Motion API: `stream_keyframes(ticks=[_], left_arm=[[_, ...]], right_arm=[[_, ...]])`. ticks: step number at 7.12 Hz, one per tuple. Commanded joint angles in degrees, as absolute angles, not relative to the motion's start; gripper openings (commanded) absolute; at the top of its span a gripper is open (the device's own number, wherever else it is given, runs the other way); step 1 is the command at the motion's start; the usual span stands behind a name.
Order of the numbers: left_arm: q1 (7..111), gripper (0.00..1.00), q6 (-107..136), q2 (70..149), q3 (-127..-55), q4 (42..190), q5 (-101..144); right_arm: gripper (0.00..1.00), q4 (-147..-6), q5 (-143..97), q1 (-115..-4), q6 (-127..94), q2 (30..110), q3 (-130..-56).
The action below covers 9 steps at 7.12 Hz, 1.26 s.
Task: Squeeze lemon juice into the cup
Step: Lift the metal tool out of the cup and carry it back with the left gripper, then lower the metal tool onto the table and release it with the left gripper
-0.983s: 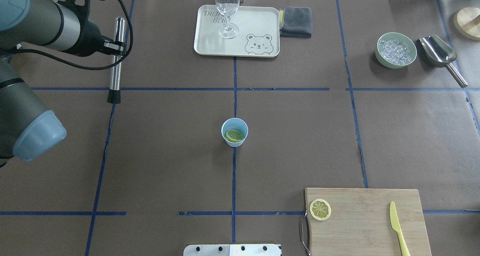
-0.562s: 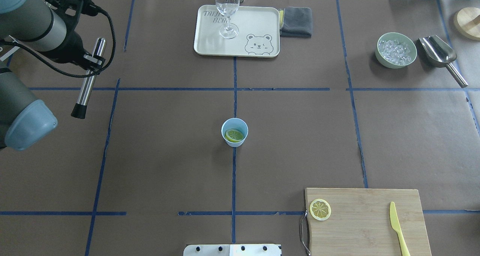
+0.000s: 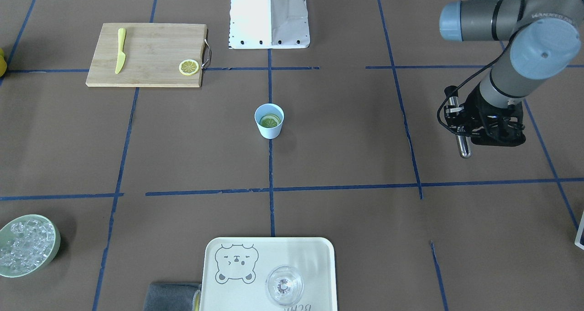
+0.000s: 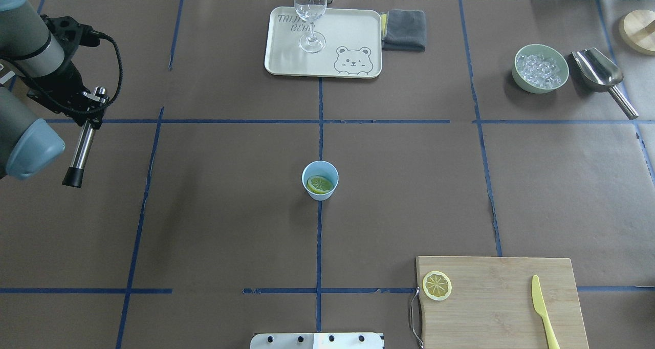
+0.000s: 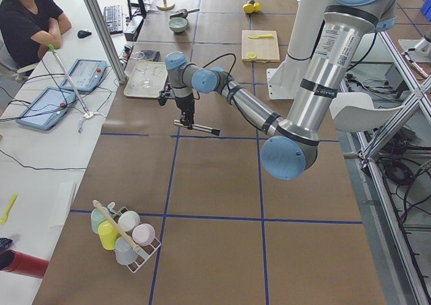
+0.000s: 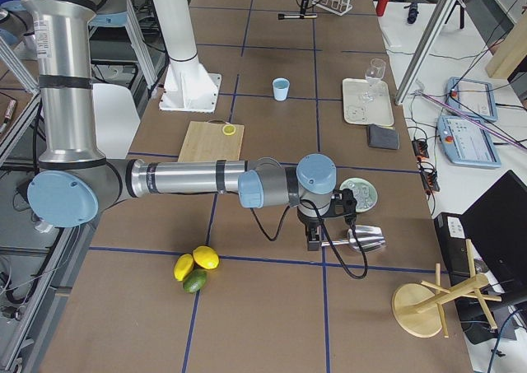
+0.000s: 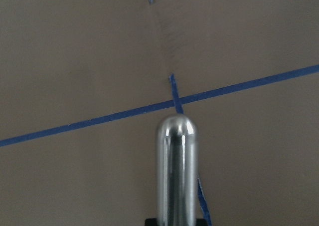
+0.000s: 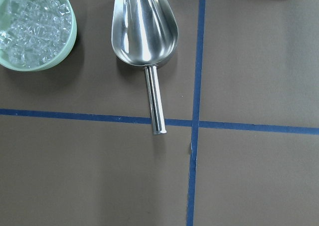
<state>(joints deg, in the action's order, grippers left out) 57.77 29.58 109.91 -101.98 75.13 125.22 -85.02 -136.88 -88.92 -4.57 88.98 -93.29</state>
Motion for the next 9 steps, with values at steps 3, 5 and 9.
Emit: stream_keyframes(ticks=[3,5,9], left_arm=[[57.8,0.0,31.7,109.2,-91.5,77.4,126.7],[57.5,0.0,31.7,109.2,-88.3,80.8,126.6],[56.4,0.0,31.9,109.3,-87.8,82.1,126.5]], right_arm=[[1.0,-85.0,-136.8,-88.9,-4.6,87.6,-93.3],[1.0,-85.1,-136.7,-88.9,-4.7,87.1,-92.9],[1.0,-85.1,-136.8,-88.9,-4.7,87.1,-93.1]])
